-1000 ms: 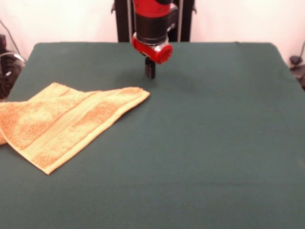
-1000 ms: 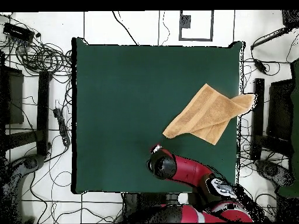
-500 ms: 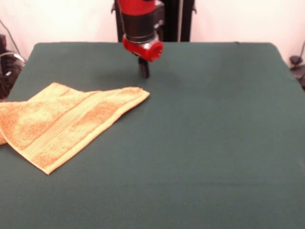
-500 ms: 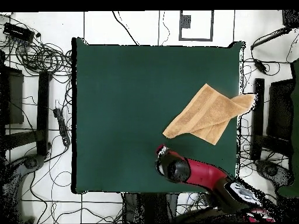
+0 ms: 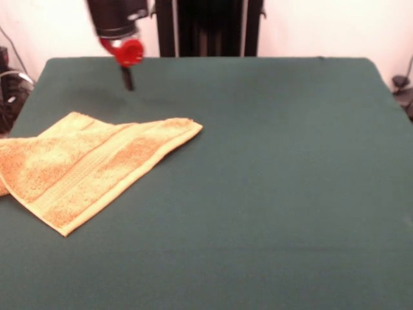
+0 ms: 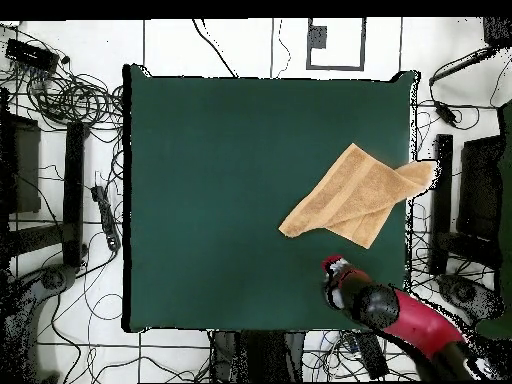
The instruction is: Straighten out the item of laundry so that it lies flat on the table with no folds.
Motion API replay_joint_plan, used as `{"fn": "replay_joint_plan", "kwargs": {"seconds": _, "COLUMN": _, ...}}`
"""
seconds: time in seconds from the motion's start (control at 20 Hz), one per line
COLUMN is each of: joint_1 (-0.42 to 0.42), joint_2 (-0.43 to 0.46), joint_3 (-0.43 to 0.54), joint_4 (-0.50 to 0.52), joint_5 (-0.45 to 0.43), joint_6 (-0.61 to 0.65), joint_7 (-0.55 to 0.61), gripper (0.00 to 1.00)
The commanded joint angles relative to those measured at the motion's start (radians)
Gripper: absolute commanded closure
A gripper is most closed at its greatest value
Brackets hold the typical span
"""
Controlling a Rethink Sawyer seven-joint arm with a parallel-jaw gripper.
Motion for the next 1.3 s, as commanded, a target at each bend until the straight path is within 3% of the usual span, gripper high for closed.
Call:
{"fn": "replay_joint_plan", "kwargs": {"seconds": 0.05, "joint_1": 0.04, "joint_2": 0.12, "joint_3": 0.076, "joint_4": -0.285, "joint_5": -0.064, "joint_6": 0.194, "joint_7": -0.176, "gripper": 1.0}}
{"fn": "replay_joint_plan", "kwargs": {"seconds": 0.35, "joint_1": -0.026, "joint_2": 0.071, "joint_3": 0.119, "joint_4": -0.25, "joint_5": -0.132, "joint_6": 0.256, "joint_7": -0.229, "gripper": 1.0}}
{"fn": "replay_joint_plan", "kwargs": {"seconds": 0.9, "joint_1": -0.08, "joint_2": 0.052, "joint_3": 0.181, "joint_4": -0.177, "joint_5": -0.293, "joint_6": 0.166, "joint_7": -0.239, "gripper": 1.0}}
{"fn": "replay_joint_plan", "kwargs": {"seconds": 1.05, "joint_1": -0.028, "joint_2": 0.023, "joint_3": 0.187, "joint_4": -0.21, "joint_5": -0.331, "joint_6": 0.155, "joint_7": -0.208, "gripper": 1.0}}
{"fn": "replay_joint_plan", "kwargs": {"seconds": 1.3, "joint_1": 0.018, "joint_2": 0.107, "joint_3": 0.253, "joint_4": -0.292, "joint_5": -0.294, "joint_6": 0.231, "joint_7": -0.171, "gripper": 1.0}}
